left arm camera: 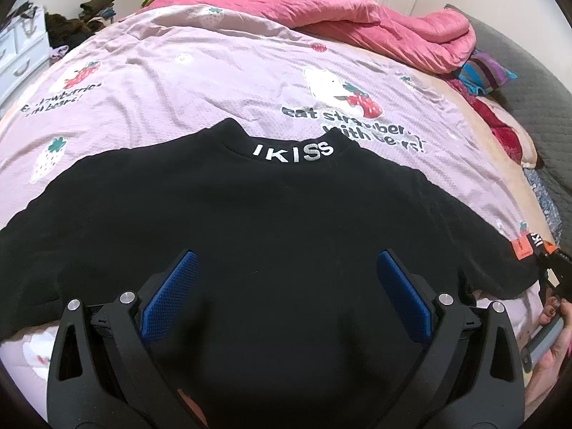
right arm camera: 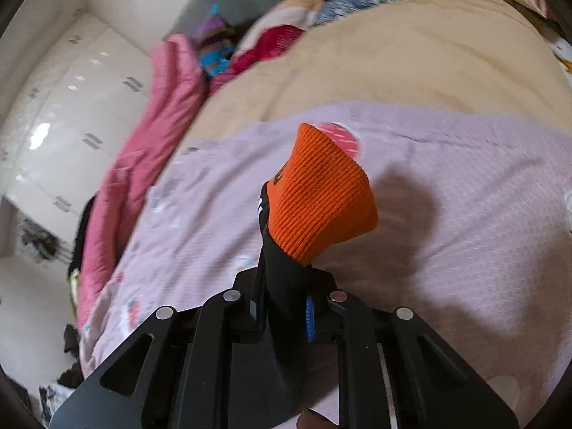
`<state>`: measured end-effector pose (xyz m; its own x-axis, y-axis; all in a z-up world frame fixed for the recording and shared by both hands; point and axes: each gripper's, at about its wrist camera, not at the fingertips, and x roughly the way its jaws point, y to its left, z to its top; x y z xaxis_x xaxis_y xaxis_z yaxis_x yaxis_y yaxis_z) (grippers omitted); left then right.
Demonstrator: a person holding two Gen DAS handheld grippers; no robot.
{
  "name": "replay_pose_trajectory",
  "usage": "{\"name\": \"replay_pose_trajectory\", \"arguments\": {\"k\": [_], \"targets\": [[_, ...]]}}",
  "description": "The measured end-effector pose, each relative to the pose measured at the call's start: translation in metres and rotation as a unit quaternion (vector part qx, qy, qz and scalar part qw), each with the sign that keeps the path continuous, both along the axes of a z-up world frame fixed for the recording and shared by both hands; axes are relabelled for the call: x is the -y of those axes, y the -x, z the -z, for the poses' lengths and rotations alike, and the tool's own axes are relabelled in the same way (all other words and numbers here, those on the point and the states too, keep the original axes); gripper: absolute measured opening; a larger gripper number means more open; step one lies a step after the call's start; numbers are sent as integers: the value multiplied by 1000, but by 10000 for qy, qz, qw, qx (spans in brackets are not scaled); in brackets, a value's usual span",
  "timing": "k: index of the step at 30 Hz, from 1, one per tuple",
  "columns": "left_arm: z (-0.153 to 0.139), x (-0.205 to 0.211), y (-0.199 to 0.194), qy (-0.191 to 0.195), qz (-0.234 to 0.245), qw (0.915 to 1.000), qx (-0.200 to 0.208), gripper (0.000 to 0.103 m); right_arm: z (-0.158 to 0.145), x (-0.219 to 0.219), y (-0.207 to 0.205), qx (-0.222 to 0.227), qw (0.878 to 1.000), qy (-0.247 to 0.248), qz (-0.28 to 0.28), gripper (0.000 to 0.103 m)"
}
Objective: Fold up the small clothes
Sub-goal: 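Close the right tool on the orange sleeve cuff, then lift the sleeve with the right tool and carry it across the shirt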
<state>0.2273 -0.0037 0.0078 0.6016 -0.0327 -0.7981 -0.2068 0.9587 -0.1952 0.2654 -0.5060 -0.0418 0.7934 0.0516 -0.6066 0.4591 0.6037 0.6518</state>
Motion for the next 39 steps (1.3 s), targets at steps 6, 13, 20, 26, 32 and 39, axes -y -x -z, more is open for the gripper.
{"name": "replay_pose_trajectory", "arguments": {"k": [6, 13, 20, 26, 32, 39], "targets": [[-10, -8, 6, 263, -60, 9996, 100, 94, -27, -23, 1, 712, 9958, 186, -541, 15], [-20, -14, 11, 386, -80, 9990, 195, 94, -52, -50, -1, 1251, 9835, 361, -1257, 15], [-23, -22, 14, 627, -67, 9978, 209, 94, -71, -84, 2, 1565, 9681, 606, -1858, 15], [-25, -31, 17, 892, -92, 9956, 282, 94, -83, -121, 5, 1698, 9540, 804, -2337, 15], [-23, -44, 20, 1164, -216, 9925, 290, 94, -91, -162, 10, 1725, 9372, 1089, -2828, 15], [-20, -55, 25, 1284, -260, 9909, 299, 94, -89, -206, 13, 1696, 9176, 1351, -3331, 15]]}}
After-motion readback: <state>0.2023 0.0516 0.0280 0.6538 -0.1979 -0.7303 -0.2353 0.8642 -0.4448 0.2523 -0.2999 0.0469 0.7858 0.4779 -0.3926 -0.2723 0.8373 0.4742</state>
